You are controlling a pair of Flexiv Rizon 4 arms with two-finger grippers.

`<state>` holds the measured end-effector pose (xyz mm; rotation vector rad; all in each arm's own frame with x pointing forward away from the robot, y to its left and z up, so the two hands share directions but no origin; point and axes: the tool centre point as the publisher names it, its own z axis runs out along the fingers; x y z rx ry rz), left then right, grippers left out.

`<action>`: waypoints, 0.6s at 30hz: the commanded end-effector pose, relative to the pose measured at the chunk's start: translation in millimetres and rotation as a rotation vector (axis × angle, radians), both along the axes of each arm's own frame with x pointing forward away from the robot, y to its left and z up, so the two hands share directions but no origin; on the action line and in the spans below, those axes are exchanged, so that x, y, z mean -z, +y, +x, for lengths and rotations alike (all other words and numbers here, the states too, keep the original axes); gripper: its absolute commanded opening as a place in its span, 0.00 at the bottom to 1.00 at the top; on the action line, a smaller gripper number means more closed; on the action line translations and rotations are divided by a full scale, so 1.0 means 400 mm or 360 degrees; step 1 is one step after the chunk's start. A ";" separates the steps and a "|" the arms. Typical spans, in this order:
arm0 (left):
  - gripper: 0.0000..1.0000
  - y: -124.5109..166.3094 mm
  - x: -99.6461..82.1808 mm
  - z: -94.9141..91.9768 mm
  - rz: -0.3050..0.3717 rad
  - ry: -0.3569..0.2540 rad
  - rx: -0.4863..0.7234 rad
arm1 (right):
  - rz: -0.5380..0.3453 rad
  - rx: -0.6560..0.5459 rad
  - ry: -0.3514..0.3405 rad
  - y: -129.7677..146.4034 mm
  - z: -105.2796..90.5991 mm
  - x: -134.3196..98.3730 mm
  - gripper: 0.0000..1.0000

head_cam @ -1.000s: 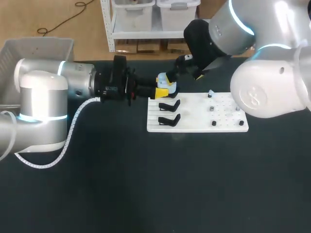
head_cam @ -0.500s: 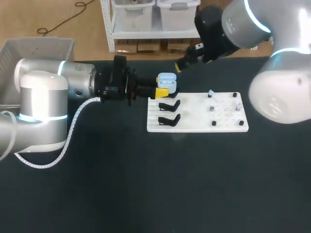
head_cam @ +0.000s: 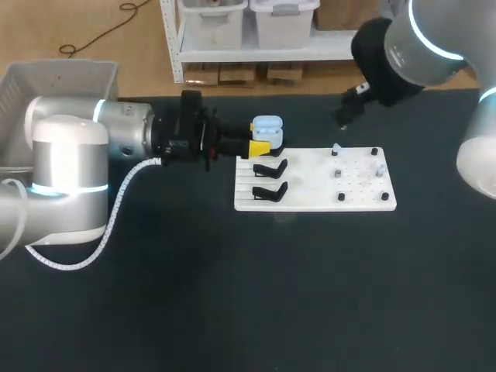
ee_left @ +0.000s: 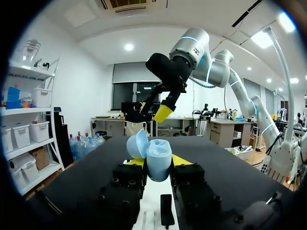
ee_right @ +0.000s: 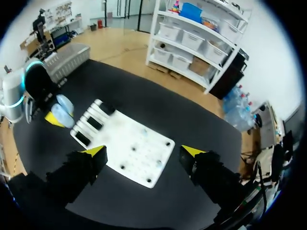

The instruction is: Pick up each earbud case from the left stands, insert the matching earbuds, close the lid, and place the case in the box.

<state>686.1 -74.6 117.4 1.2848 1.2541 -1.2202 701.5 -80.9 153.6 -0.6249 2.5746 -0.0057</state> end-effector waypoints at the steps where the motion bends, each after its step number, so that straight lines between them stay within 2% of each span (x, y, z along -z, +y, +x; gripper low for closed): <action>1: 0.00 -0.004 0.002 0.001 0.0000 -0.0005 -0.0003 | -0.0111 0.0053 0.0017 -0.028 -0.012 0.022 1.00; 10: 0.00 -0.009 0.003 0.000 0.0005 -0.0001 -0.0001 | -0.0253 0.0105 0.0275 -0.110 -0.024 0.108 1.00; 18: 0.00 -0.009 0.003 0.000 0.0005 -0.0001 -0.0001 | -0.0341 0.0090 0.0458 -0.122 -0.046 0.177 1.00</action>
